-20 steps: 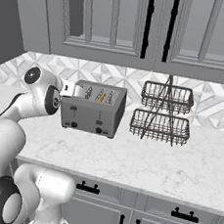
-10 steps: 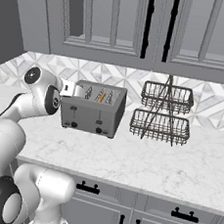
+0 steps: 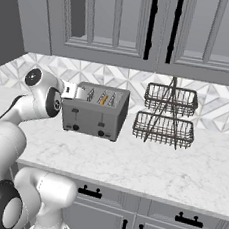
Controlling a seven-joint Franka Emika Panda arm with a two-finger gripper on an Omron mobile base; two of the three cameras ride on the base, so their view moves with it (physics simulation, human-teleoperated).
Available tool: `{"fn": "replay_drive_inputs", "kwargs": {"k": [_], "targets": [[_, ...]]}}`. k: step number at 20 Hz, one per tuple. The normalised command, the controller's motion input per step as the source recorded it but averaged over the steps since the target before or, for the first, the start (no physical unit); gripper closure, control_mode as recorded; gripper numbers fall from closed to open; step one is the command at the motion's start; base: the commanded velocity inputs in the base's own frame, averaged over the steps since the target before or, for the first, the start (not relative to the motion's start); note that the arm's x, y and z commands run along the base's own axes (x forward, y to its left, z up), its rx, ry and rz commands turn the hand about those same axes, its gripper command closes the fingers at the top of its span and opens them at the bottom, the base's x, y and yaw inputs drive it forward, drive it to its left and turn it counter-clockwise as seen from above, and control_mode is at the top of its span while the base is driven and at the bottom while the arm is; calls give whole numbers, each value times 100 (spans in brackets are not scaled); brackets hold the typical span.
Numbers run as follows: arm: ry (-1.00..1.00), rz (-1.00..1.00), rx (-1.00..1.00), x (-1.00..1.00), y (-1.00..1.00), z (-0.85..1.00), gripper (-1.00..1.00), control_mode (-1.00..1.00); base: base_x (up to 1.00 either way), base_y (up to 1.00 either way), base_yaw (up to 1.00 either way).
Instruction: Start the toaster. Once the lever pops up, take the bread to the plate on the dining counter.
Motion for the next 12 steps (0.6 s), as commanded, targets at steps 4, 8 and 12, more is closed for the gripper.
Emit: {"fn": "replay_drive_inputs", "kwargs": {"k": [4, 8, 12], "targets": [[0, 0, 0, 0, 0, 0, -100, -100, 0, 0, 0], [0, 0, 0, 0, 0, 0, -100, -100, 0, 0, 0], [0, 0, 0, 0, 0, 0, -100, -100, 0, 0, 0]]}}
